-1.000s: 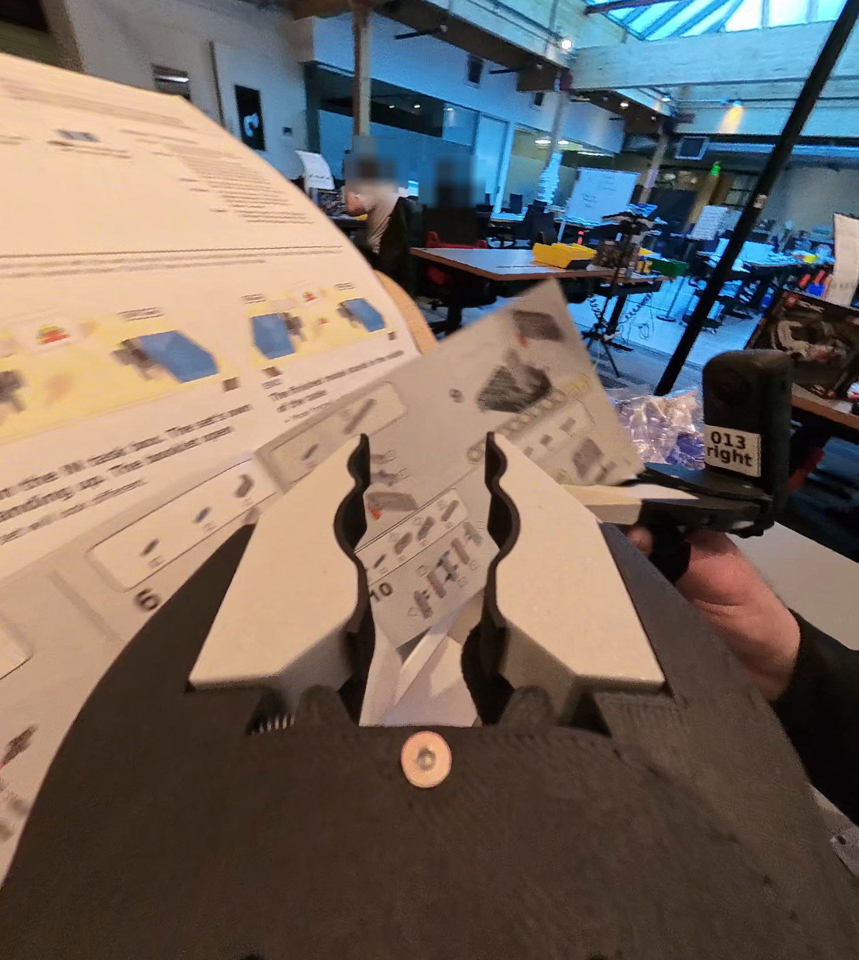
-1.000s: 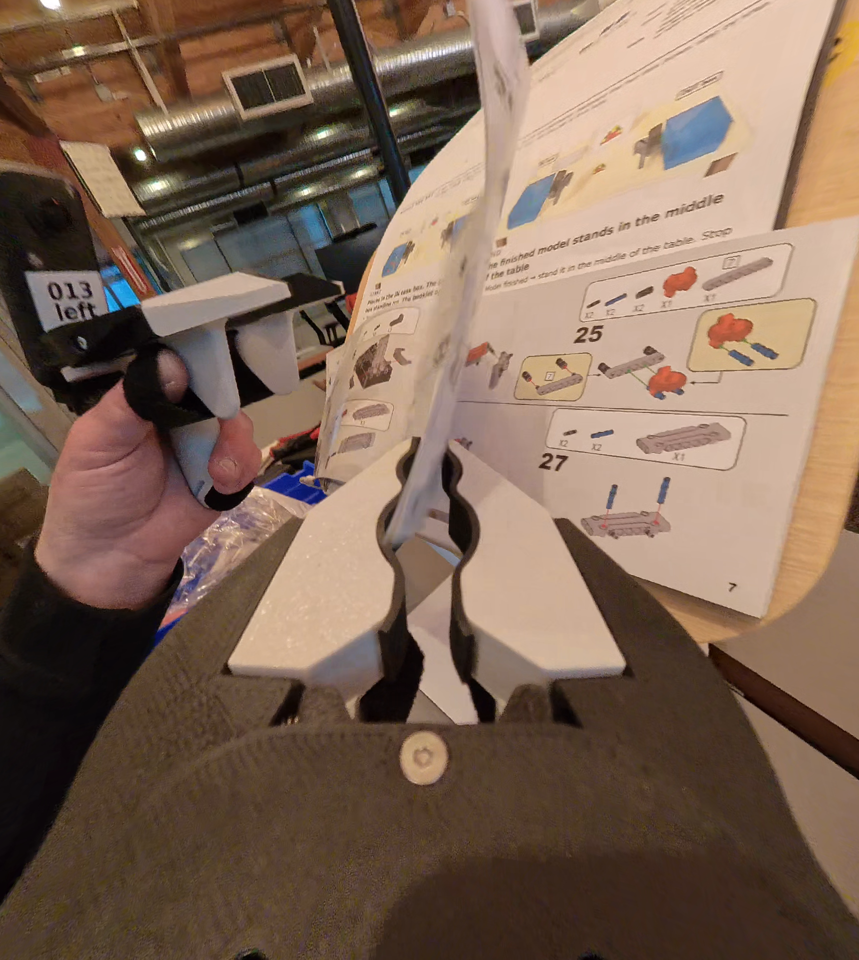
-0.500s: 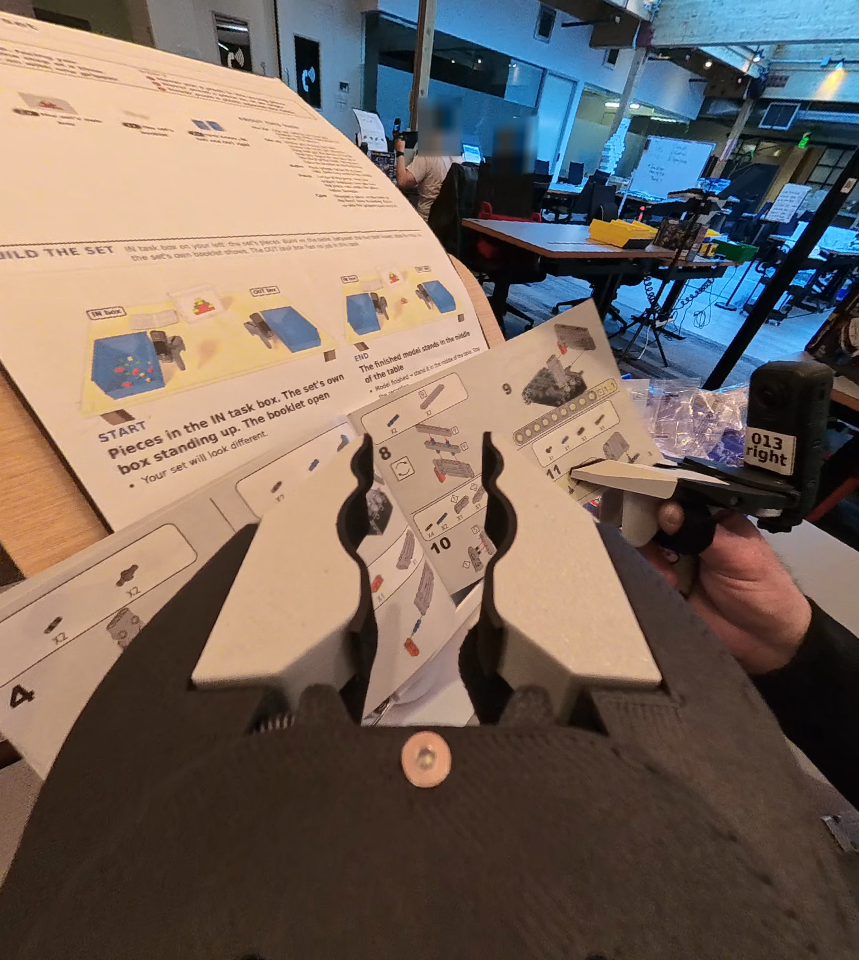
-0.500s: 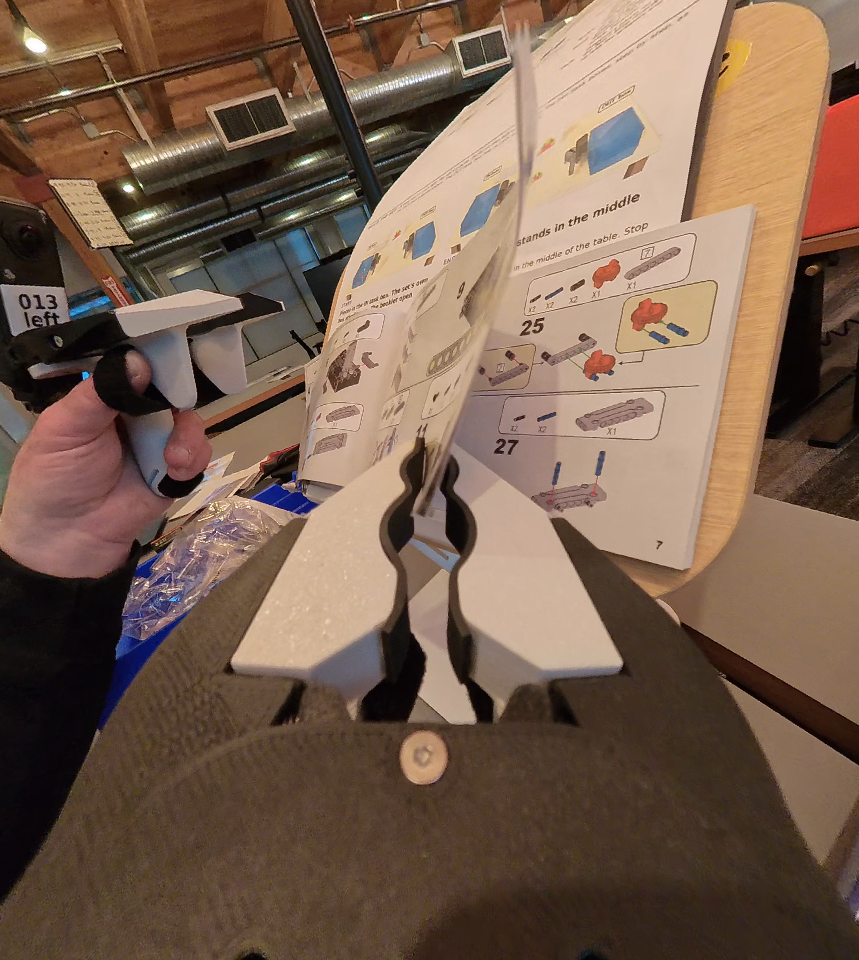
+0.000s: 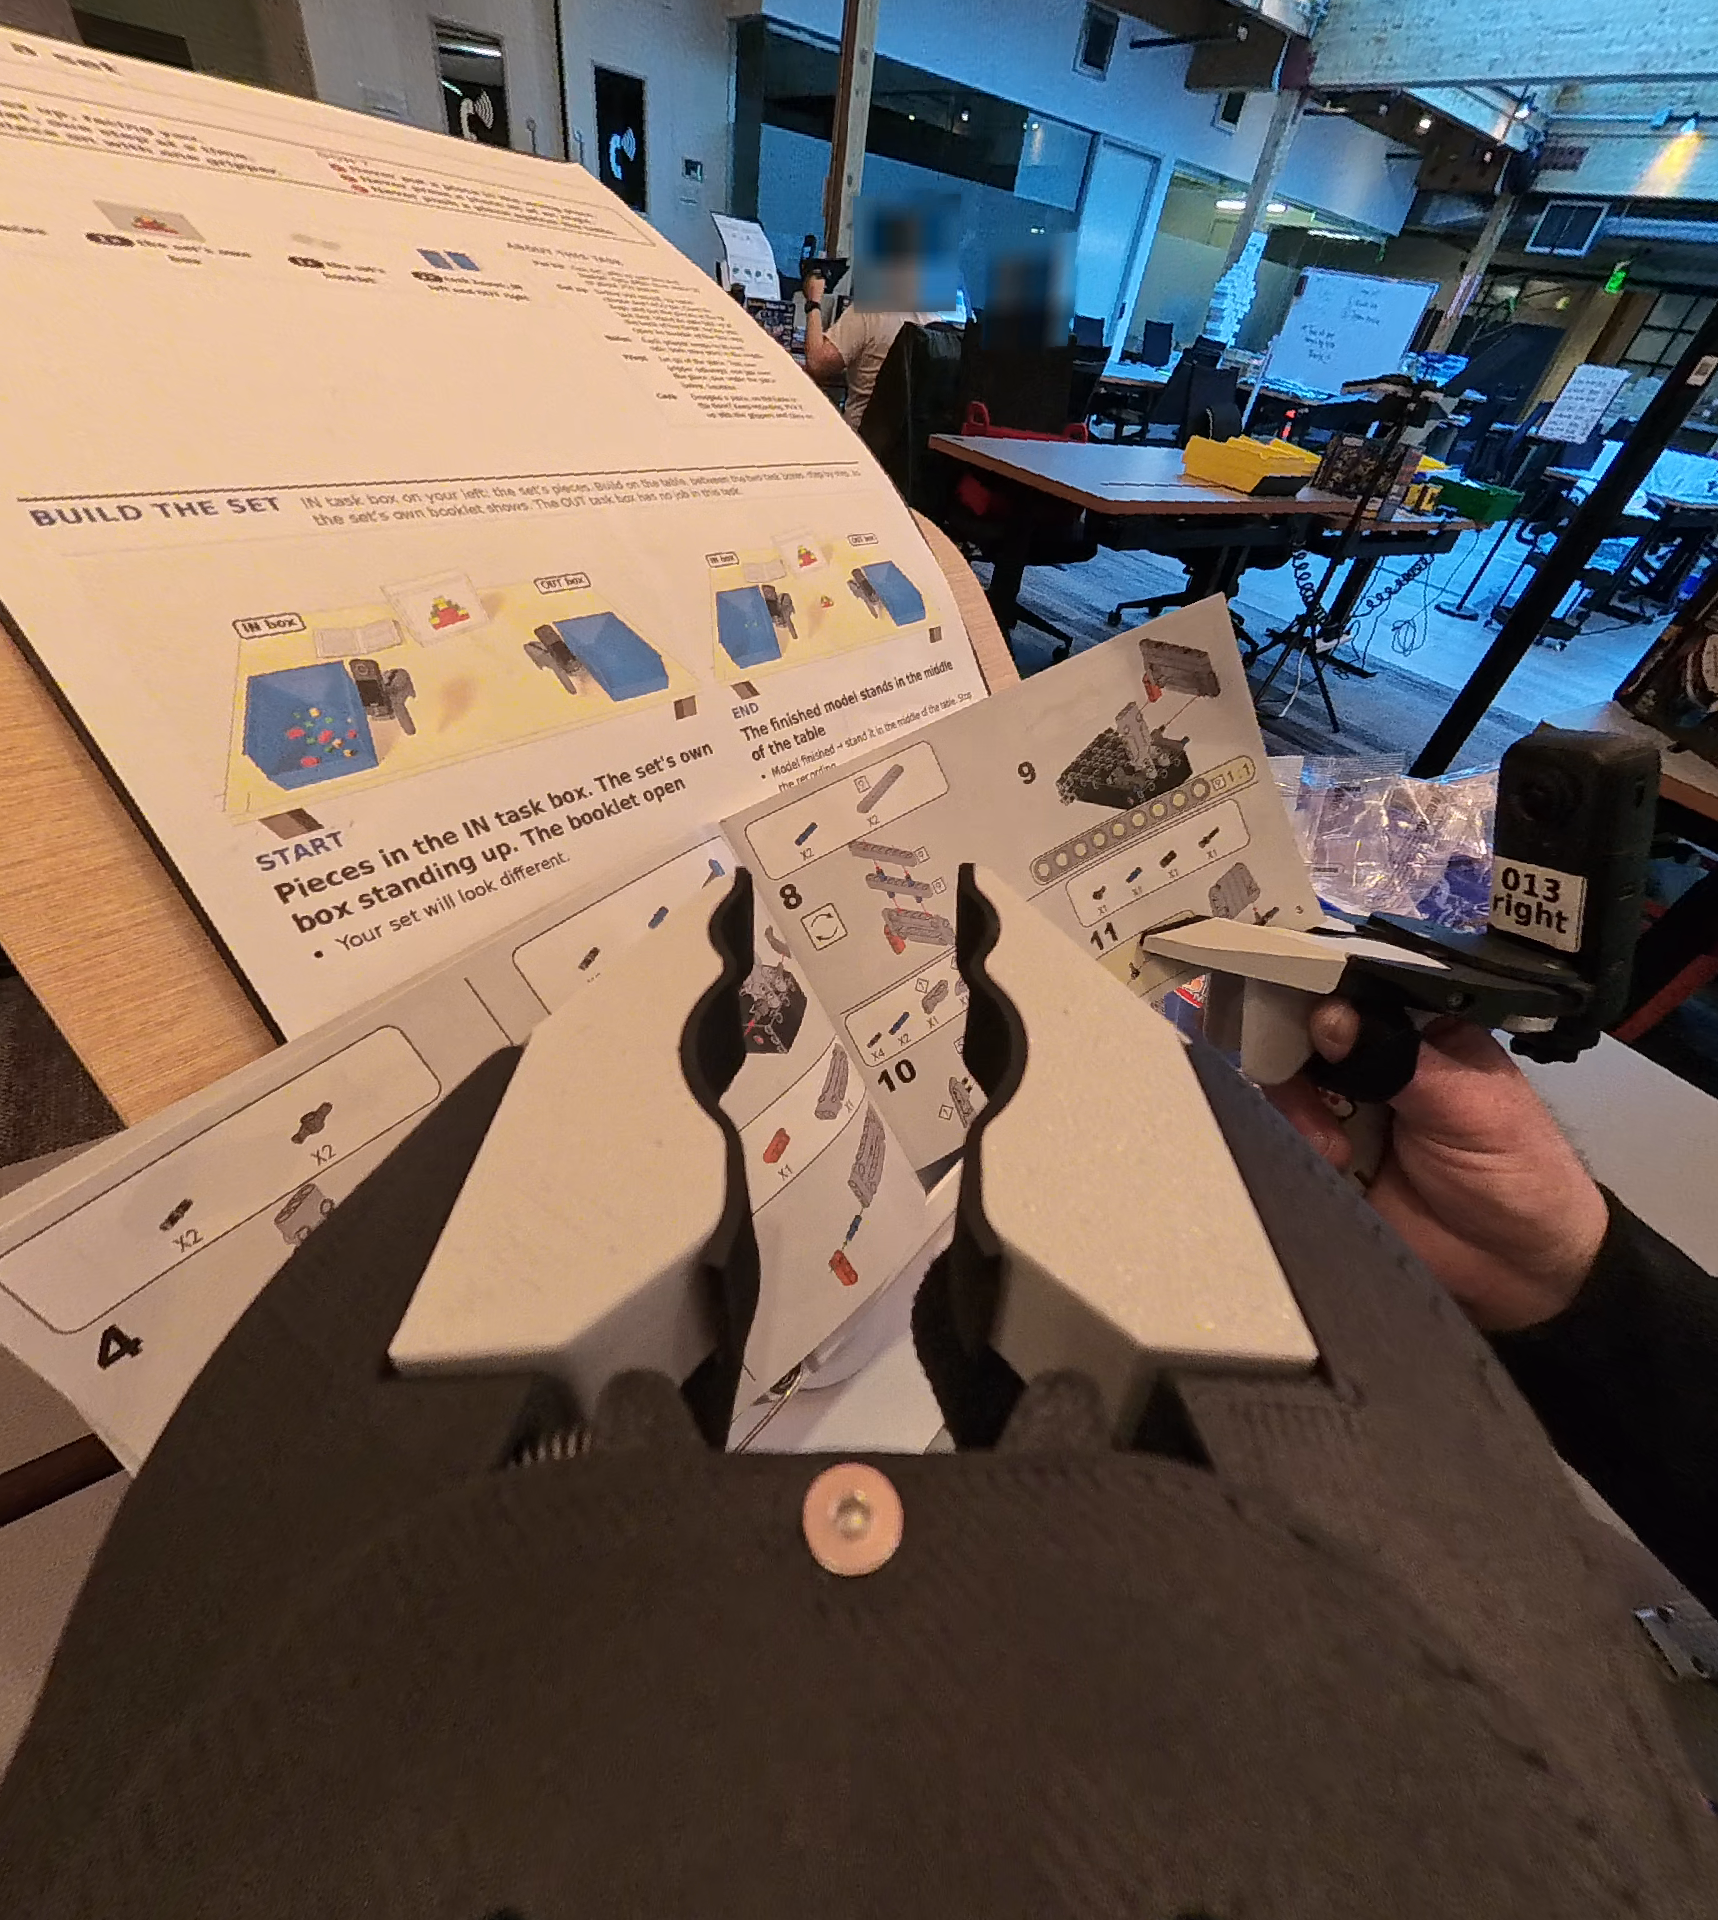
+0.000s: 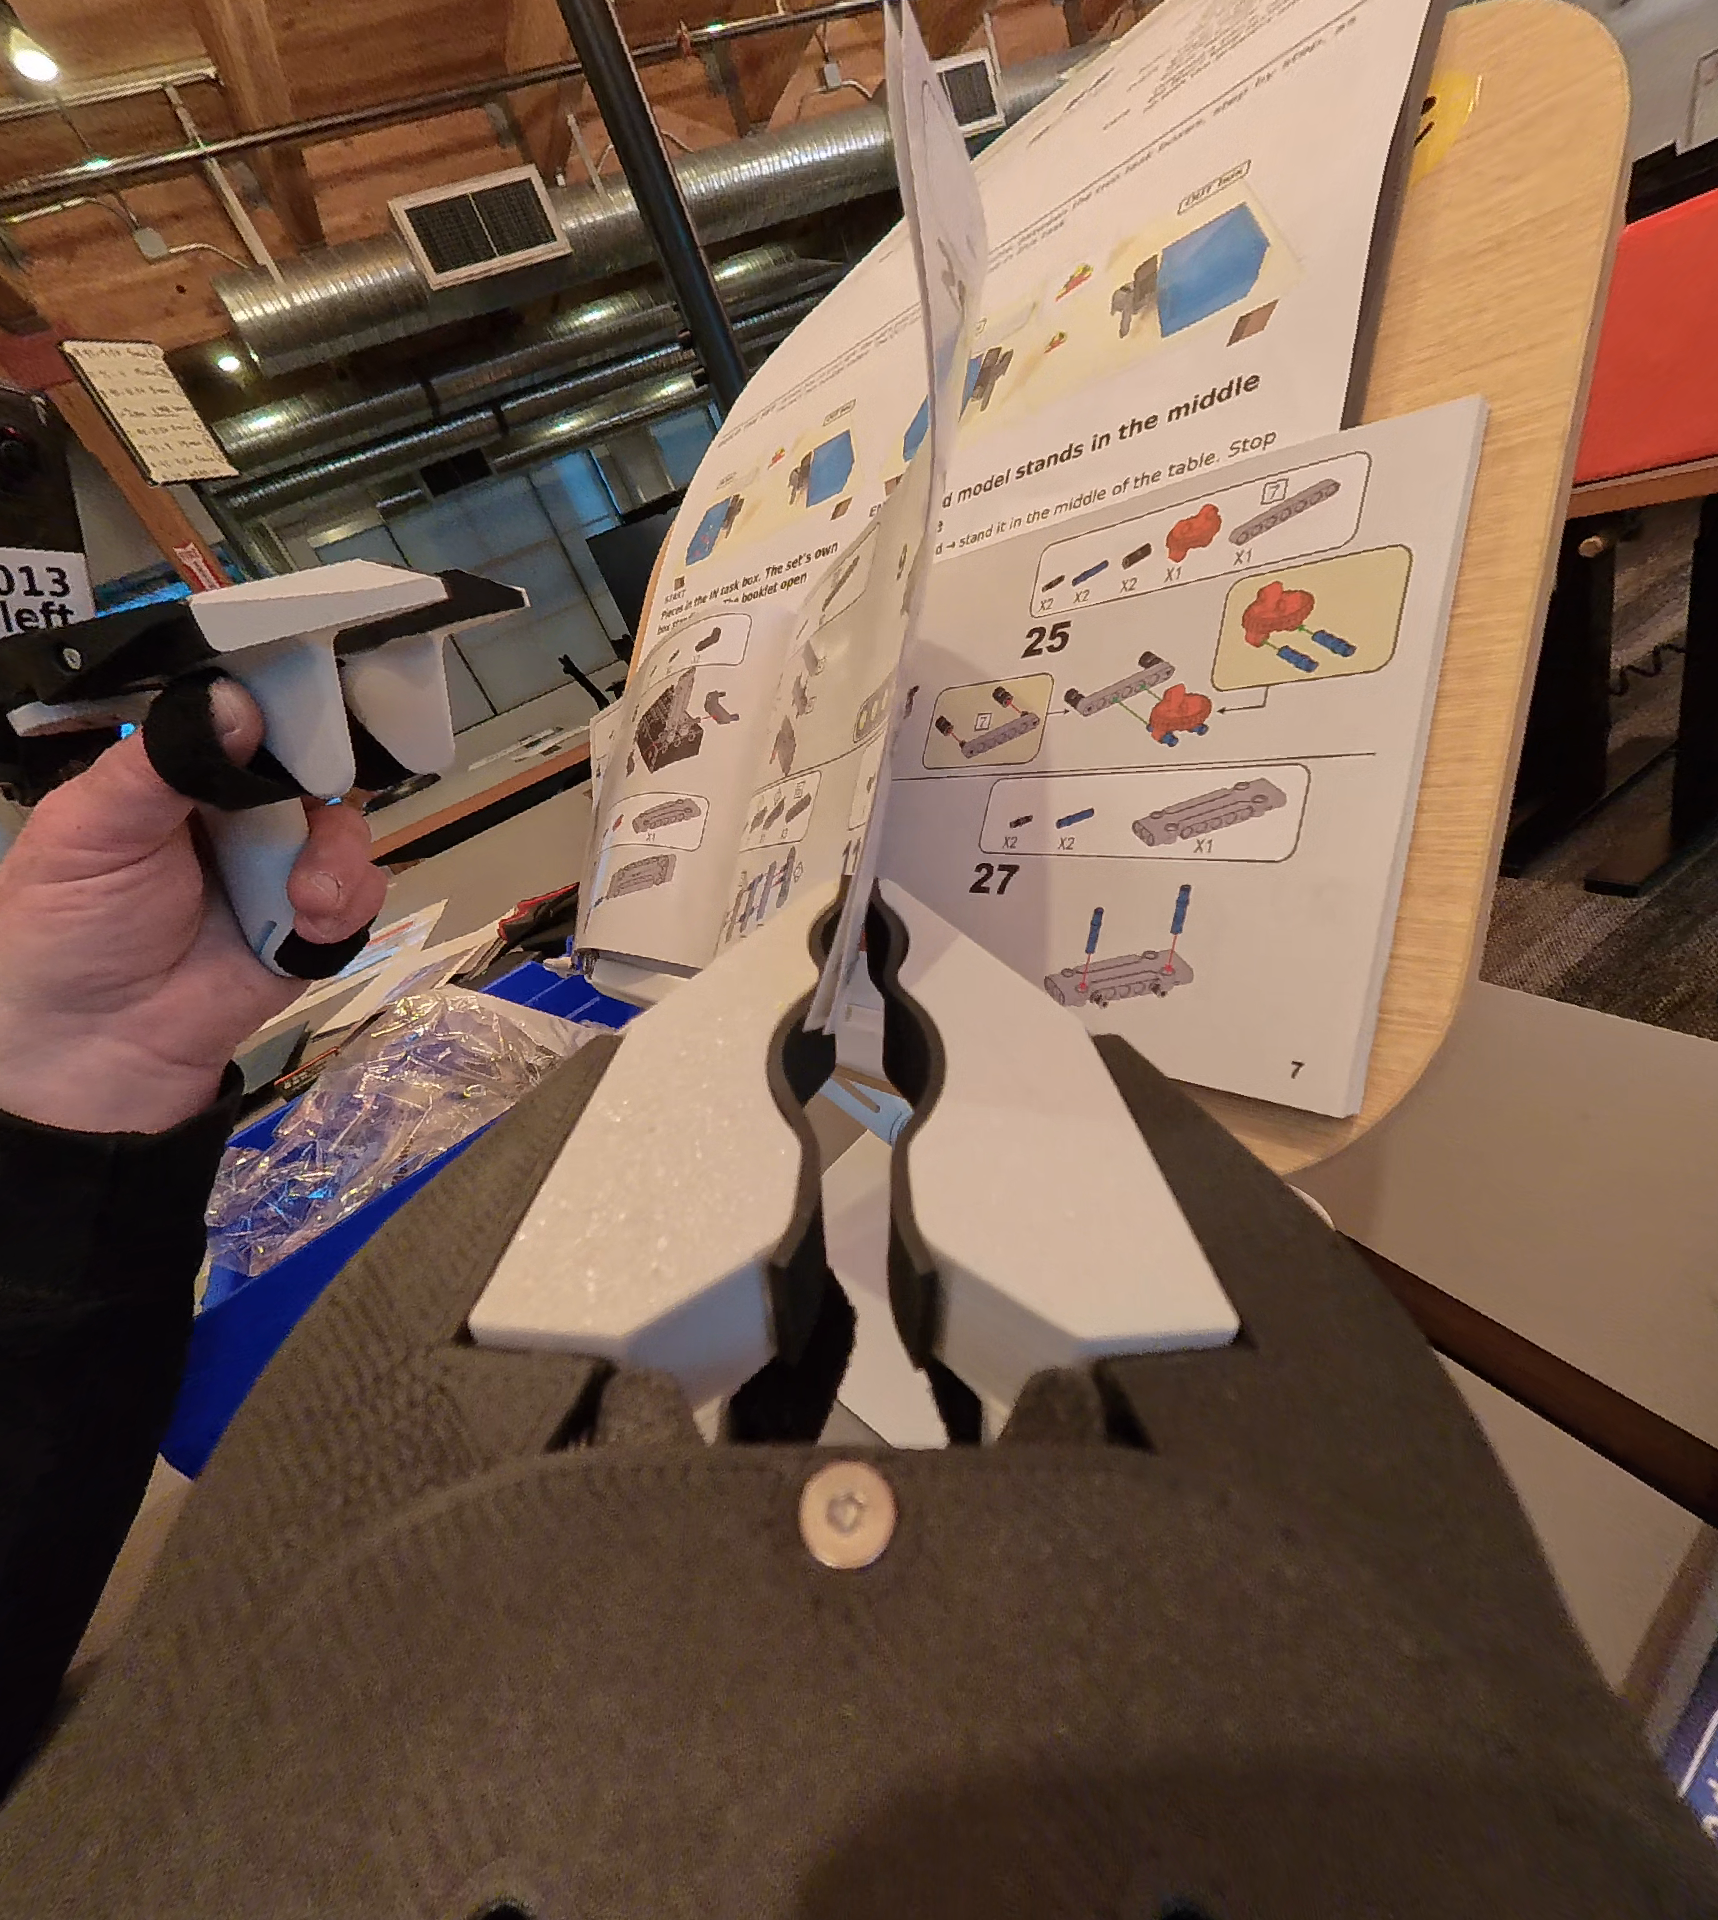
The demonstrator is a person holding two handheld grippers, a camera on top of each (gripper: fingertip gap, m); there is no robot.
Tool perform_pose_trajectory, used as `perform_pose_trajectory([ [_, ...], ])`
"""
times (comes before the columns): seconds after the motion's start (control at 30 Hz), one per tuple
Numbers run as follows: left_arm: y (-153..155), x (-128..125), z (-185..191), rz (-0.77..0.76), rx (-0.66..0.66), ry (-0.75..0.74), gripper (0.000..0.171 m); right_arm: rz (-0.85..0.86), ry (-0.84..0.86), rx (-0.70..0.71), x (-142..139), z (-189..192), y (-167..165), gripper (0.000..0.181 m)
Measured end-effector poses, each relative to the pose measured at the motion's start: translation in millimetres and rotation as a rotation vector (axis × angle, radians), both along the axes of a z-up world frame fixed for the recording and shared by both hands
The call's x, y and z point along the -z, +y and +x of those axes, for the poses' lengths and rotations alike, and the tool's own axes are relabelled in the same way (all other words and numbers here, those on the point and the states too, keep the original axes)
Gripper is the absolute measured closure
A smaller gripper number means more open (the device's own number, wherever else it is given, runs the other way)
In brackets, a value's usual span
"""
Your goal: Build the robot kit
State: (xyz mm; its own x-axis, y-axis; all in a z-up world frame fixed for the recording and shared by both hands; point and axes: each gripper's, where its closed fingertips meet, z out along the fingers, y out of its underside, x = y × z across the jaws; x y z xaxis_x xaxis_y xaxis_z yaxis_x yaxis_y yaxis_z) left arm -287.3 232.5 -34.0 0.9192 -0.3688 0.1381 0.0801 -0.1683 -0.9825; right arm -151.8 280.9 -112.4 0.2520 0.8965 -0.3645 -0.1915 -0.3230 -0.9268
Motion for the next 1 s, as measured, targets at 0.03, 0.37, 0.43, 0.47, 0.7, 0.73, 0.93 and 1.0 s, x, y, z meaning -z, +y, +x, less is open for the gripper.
perform_pose_trajectory([
  [0.03,-0.1,-0.1,-0.1,0.000,-0.001,0.001,0.135,0.001,0.000,0.000,0.0,0.0,0.0,0.181],
  [0.37,-1.0,-0.6,-0.8,-0.001,-0.004,0.010,0.136,0.000,-0.002,0.002,0.8,0.2,0.4,0.181],
  [0.43,-1.2,-0.8,-0.1,-0.001,-0.003,0.012,0.136,0.000,-0.001,0.002,0.9,0.6,0.7,0.181],
  [0.47,-1.2,-0.8,0.2,-0.002,-0.002,0.013,0.136,-0.001,-0.001,0.002,0.9,0.9,0.8,0.181],
  [0.7,-1.1,-0.1,1.2,-0.006,0.001,0.019,0.136,-0.001,0.003,0.000,0.1,1.7,0.7,0.181],
  [0.73,-1.2,-0.1,1.2,-0.006,0.001,0.020,0.136,-0.001,0.004,0.000,-0.1,1.7,0.7,0.181],
  [0.93,-1.1,0.2,0.9,-0.008,-0.001,0.023,0.136,-0.002,0.005,0.000,0.0,2.0,0.8,0.181],
  [1.0,-1.0,0.3,1.2,-0.008,-0.001,0.024,0.136,-0.001,0.007,-0.001,-0.3,2.1,0.7,0.181],
])
